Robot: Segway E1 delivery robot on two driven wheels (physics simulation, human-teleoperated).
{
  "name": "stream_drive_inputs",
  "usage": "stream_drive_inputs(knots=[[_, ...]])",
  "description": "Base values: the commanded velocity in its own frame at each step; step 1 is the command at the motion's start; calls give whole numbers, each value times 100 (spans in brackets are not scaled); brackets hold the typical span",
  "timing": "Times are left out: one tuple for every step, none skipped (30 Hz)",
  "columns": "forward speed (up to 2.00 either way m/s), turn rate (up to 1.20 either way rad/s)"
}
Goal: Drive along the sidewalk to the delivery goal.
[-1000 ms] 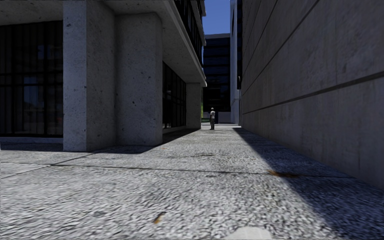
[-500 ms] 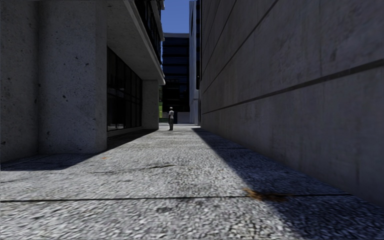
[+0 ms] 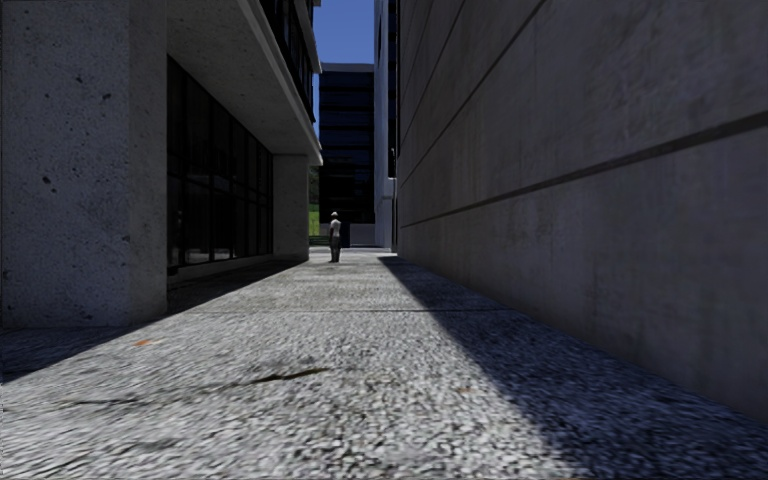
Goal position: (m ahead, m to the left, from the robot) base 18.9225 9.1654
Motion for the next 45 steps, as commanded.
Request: stream_drive_inputs(knots=[[200, 0], [200, 0], [200, 0], [200, 0], [200, 0], [200, 0], [200, 0], [200, 0], [200, 0], [200, 0], [200, 0], [200, 0], [200, 0], [200, 0], [200, 0], [200, 0], [200, 0], [200, 0], [200, 0], [200, 0], [200, 0], [200, 0], [200, 0], [200, 0], [200, 0], [200, 0], [200, 0], [200, 0], [200, 0], [200, 0], [200, 0], [200, 0], [200, 0], [200, 0], [200, 0], [200, 0], [200, 0], [200, 0], [200, 0], [200, 0], [200, 0], [200, 0], [200, 0], [200, 0], [200, 0]])
